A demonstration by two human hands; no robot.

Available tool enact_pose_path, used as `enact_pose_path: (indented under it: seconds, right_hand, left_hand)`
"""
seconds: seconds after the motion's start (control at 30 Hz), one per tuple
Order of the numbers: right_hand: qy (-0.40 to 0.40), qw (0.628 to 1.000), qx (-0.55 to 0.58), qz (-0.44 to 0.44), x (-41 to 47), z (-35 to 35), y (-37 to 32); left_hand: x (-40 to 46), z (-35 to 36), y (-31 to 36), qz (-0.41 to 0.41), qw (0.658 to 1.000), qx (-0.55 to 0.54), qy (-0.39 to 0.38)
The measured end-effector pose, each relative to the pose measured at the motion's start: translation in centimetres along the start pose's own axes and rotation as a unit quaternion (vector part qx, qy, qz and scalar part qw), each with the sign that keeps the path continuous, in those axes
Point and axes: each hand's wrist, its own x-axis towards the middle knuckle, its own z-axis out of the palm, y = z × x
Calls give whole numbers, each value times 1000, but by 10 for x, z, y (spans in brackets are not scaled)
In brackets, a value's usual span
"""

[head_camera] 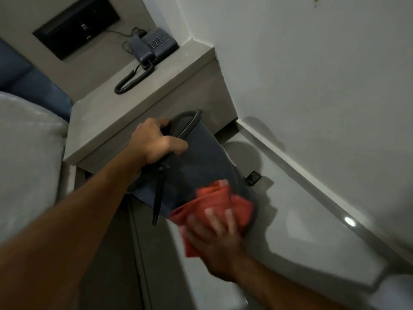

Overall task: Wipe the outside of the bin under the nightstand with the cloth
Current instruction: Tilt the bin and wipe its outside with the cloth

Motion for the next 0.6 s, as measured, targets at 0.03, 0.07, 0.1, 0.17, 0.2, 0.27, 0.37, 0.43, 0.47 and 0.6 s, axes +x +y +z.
enact_pose_path:
  seconds: [0.03, 0.07, 0.1, 0.17, 0.2, 0.27, 0.37, 0.43, 0.47, 0.6]
  right_hand:
    - [-29, 996, -26, -83, 11, 0, -6]
    - [-63, 985, -62, -149, 21, 2, -10]
    - [-88, 974, -97, -183, 24, 6, -13]
    - [-90, 972, -116, -185, 12, 21, -6]
    - [-75, 979, -105, -157, -1, 28, 2]
    - [-50, 992, -92, -66, -34, 40, 19]
    - [20, 998, -11, 54, -63, 50, 32]
    - [59, 990, 45, 119, -54, 47, 34]
    - [77, 978, 90, 173, -39, 42, 39]
    - [106, 836, 327, 428, 38, -7, 82]
  left_hand:
    - [1, 1, -1, -2, 1000, -3, 3]
    - [3, 1, -1, -2, 1000, -6, 4]
    - [4, 2, -1, -2, 1000, -6, 4]
    - [4, 2, -2, 3, 1000, -3, 4]
    - [4, 2, -2, 8, 1000, 1, 5]
    - [2, 3, -5, 20, 1000, 9, 11]
    - [0, 3, -10, 38, 999, 17, 13]
    - [-2, 1, -13, 48, 998, 26, 9]
    - [-4, -1, -13, 52, 998, 31, 4]
    - [-16, 1, -4, 120, 990, 73, -29]
